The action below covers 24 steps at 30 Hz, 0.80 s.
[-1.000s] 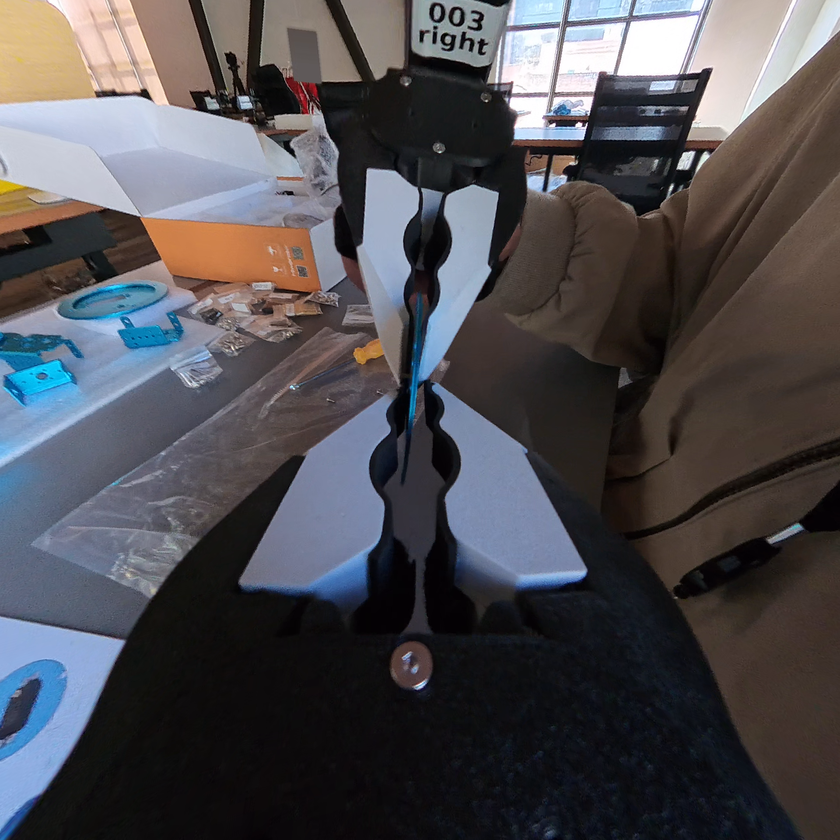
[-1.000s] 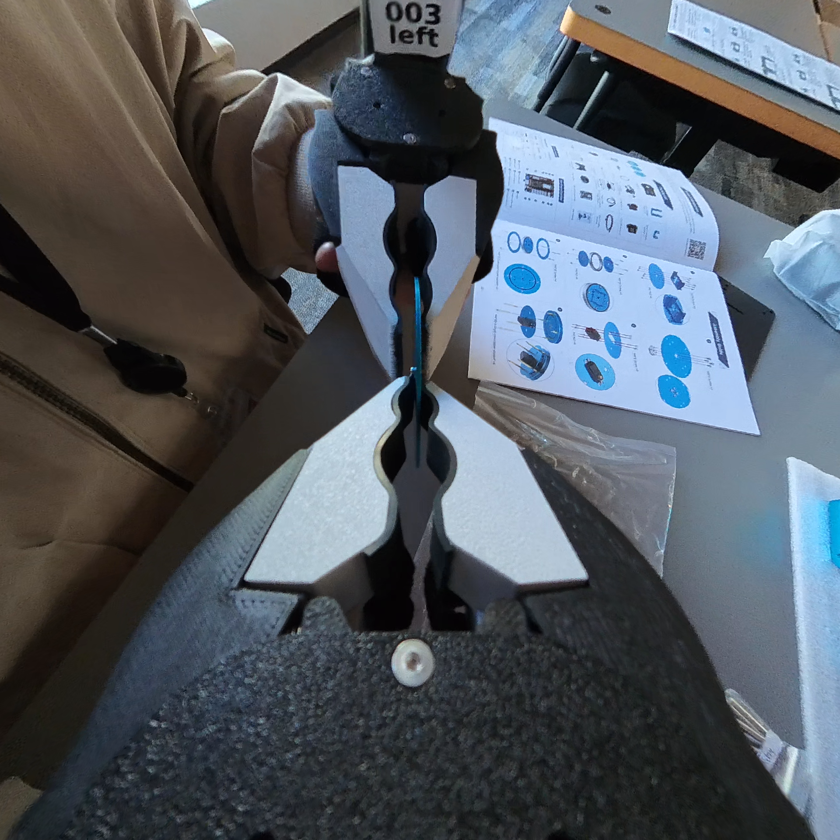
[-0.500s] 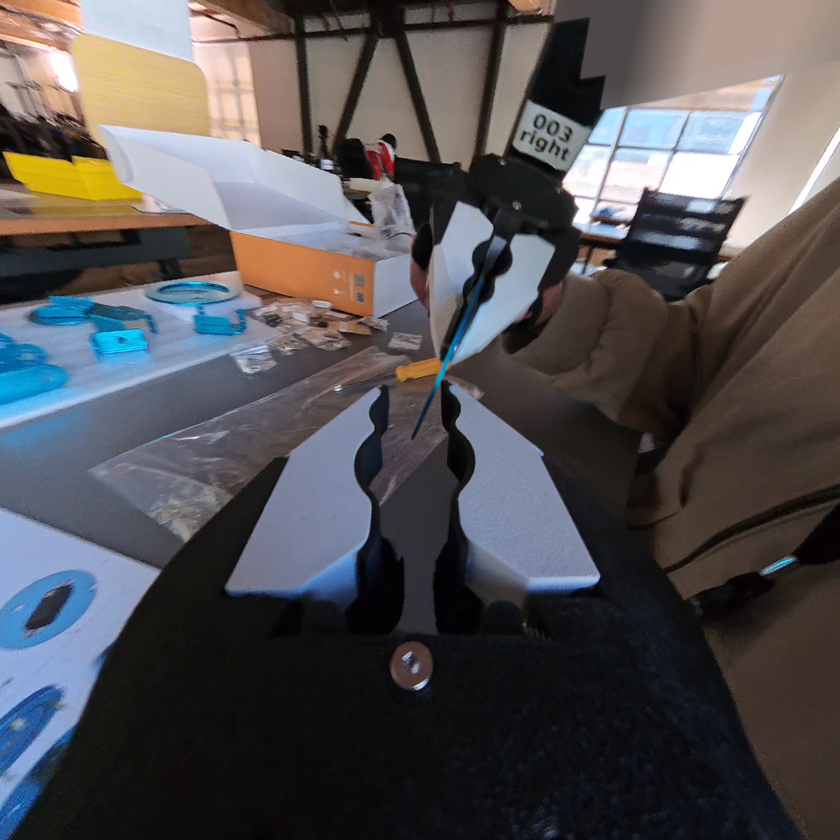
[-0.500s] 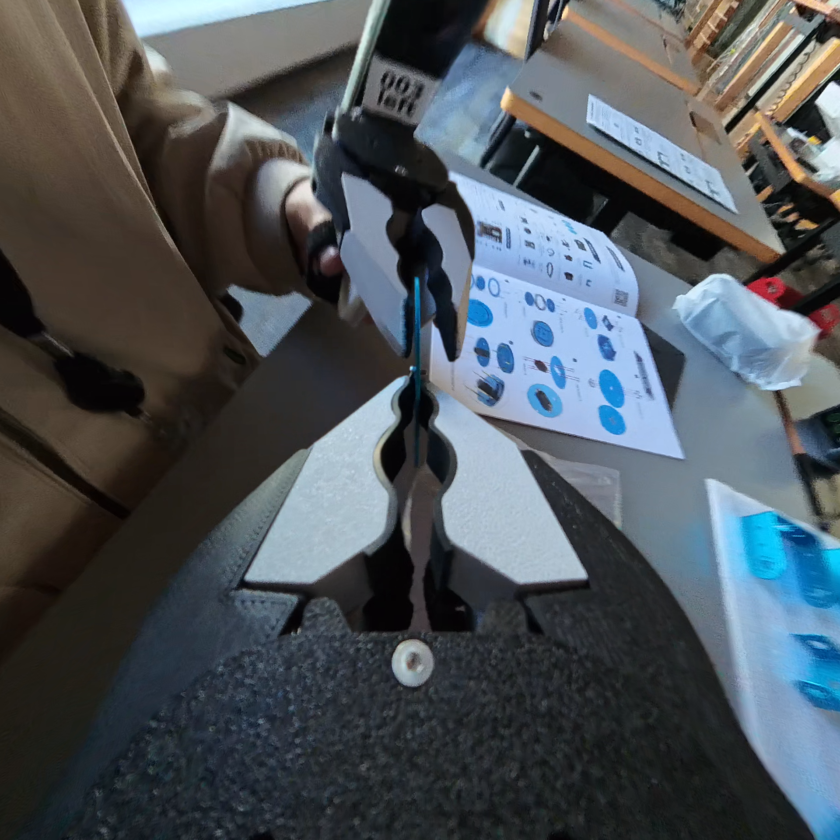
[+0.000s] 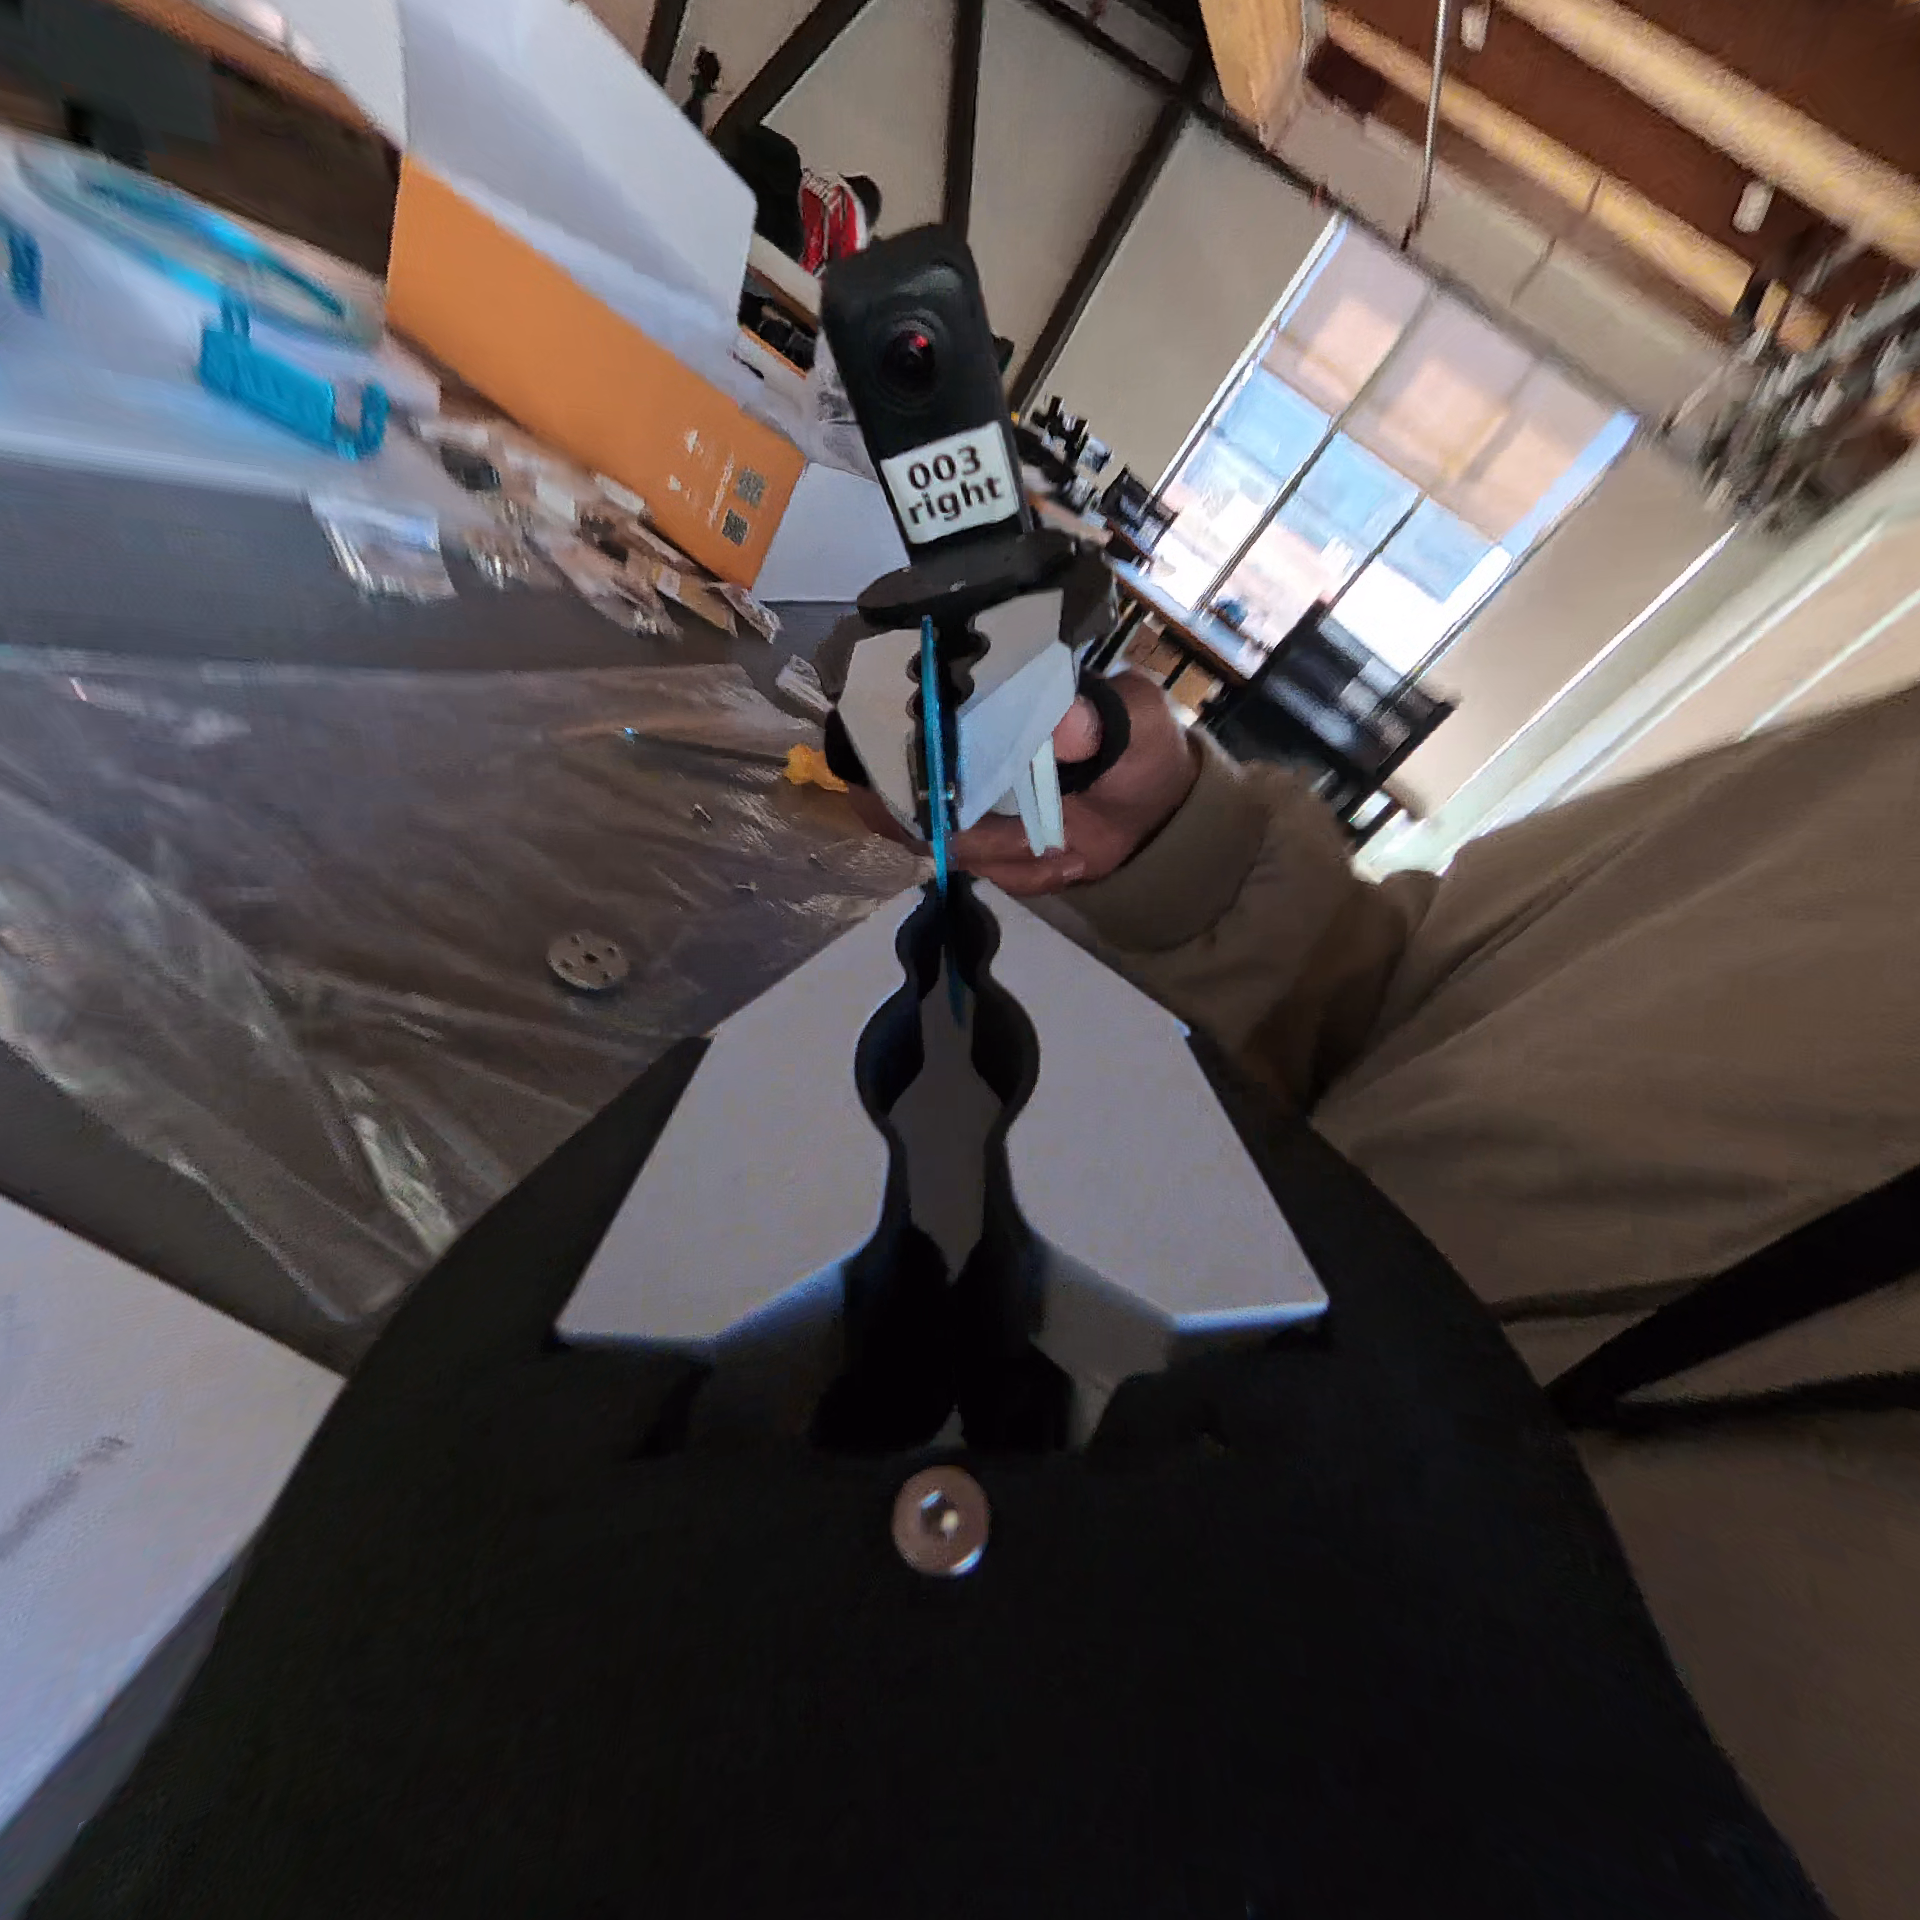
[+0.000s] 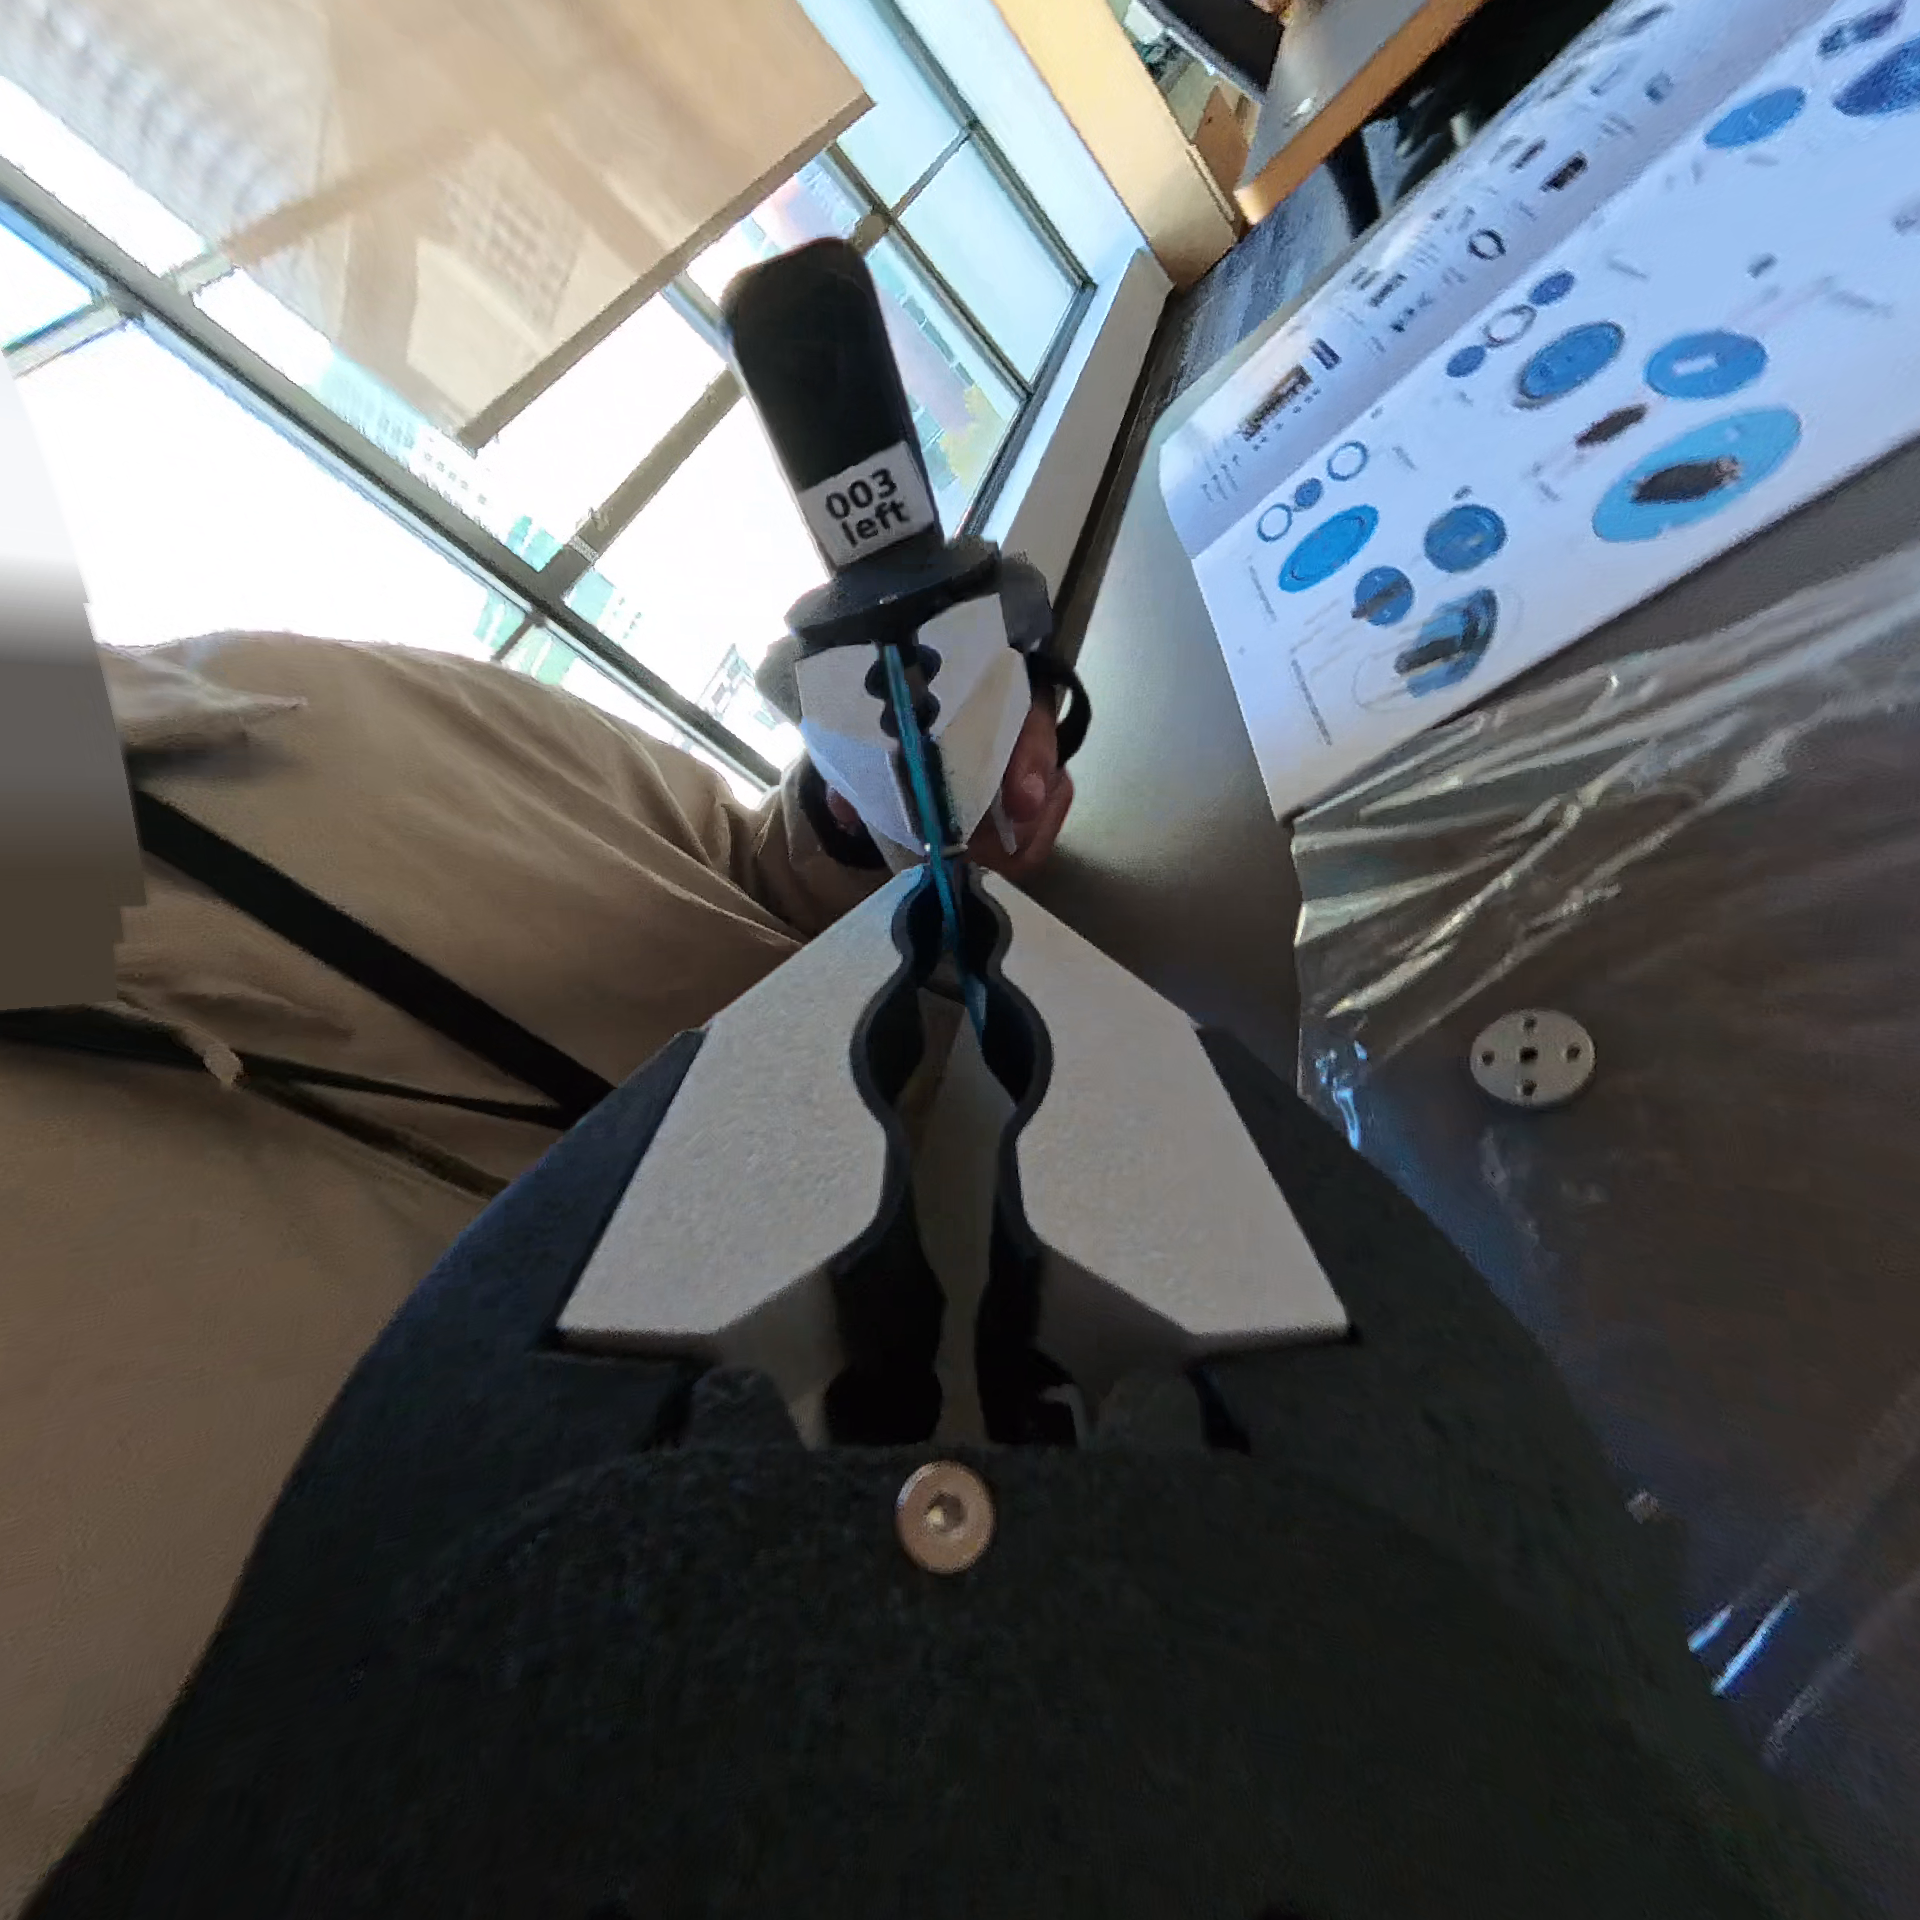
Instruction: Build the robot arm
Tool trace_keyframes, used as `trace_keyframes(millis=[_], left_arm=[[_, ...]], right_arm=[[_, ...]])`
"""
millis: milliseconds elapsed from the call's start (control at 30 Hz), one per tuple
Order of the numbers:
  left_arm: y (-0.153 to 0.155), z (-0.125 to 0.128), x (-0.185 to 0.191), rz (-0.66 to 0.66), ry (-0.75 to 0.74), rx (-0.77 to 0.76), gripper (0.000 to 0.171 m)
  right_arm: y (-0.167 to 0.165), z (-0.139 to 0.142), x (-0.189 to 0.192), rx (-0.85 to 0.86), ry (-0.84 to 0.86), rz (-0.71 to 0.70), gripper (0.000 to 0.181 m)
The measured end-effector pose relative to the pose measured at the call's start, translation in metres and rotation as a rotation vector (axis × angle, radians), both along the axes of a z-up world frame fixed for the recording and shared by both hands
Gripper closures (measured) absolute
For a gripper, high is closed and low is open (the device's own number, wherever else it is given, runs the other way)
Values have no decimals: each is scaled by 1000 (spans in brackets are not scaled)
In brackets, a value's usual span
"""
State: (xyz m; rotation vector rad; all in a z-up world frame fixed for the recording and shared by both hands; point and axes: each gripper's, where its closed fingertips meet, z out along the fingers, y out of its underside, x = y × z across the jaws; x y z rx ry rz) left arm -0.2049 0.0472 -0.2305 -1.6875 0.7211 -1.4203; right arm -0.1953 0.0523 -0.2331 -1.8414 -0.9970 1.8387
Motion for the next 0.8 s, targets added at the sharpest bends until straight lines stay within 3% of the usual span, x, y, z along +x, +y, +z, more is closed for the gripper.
trace_keyframes(millis=[167,333,467,533,667,800], left_arm=[[7,-5,4,19,-200,-341,170],[13,-12,5,51,-285,-518,171],[23,-19,2,103,-301,-605,171],[32,-26,-3,145,-297,-653,171],[46,-39,-7,202,-278,-727,170],[51,-47,0,220,-271,-785,171]], right_arm=[[8,-4,4,-150,23,-22,180],[19,-17,6,-291,-31,-46,164],[32,-24,14,-240,-81,-70,140],[43,-27,21,-113,-134,-126,130],[55,-22,19,422,-224,-207,94],[54,-40,6,736,-450,-243,80]])
